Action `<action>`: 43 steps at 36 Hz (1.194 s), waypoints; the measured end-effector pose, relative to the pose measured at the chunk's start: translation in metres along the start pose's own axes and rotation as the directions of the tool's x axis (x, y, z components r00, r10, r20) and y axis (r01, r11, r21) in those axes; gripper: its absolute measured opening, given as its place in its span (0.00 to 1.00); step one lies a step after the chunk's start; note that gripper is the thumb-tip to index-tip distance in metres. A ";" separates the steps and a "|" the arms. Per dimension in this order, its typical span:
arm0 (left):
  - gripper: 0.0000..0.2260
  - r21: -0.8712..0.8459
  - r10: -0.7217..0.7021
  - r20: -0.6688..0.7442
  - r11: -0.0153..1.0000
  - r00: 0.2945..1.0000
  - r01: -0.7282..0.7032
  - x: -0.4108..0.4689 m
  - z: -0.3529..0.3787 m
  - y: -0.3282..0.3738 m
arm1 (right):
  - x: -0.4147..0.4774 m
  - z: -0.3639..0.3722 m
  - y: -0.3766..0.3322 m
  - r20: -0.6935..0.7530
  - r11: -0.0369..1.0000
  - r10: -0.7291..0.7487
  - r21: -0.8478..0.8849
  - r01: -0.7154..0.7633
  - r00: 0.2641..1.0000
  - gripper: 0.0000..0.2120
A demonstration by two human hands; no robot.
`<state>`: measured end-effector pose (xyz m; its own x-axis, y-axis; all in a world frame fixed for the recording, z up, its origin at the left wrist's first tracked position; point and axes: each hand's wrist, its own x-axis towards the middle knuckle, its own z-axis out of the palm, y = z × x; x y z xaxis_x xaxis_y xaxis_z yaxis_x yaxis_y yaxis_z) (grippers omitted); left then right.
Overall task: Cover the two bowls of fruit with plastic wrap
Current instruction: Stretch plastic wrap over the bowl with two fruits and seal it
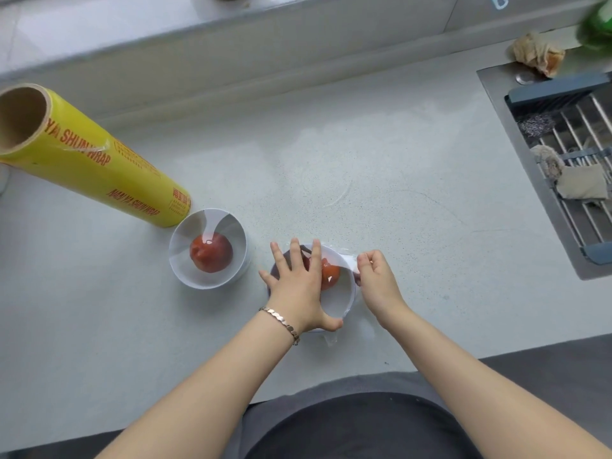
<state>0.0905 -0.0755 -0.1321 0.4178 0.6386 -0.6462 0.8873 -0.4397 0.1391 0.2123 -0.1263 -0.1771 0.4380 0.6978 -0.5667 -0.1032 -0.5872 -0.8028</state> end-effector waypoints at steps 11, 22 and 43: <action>0.61 0.033 -0.013 0.046 0.999 0.999 0.011 0.002 0.000 0.006 | 0.003 -0.012 -0.015 0.110 0.944 -0.024 -0.325 0.058 0.994 0.16; 0.62 0.027 -0.029 0.066 0.999 0.997 0.028 0.002 -0.003 0.007 | -0.006 -0.012 -0.007 -0.055 0.986 -0.156 -0.064 0.153 0.986 0.16; 0.61 -0.148 -0.194 0.002 0.970 0.981 0.192 -0.009 0.010 0.017 | 0.016 -0.005 0.013 -0.115 0.997 0.029 -0.073 -0.038 0.993 0.17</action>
<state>0.0994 -0.0954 -0.1314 0.2376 0.7107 -0.6622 0.9699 -0.2108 0.1218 0.2222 -0.1249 -0.1954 0.5343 0.6286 -0.5651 -0.0540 -0.6418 -0.7650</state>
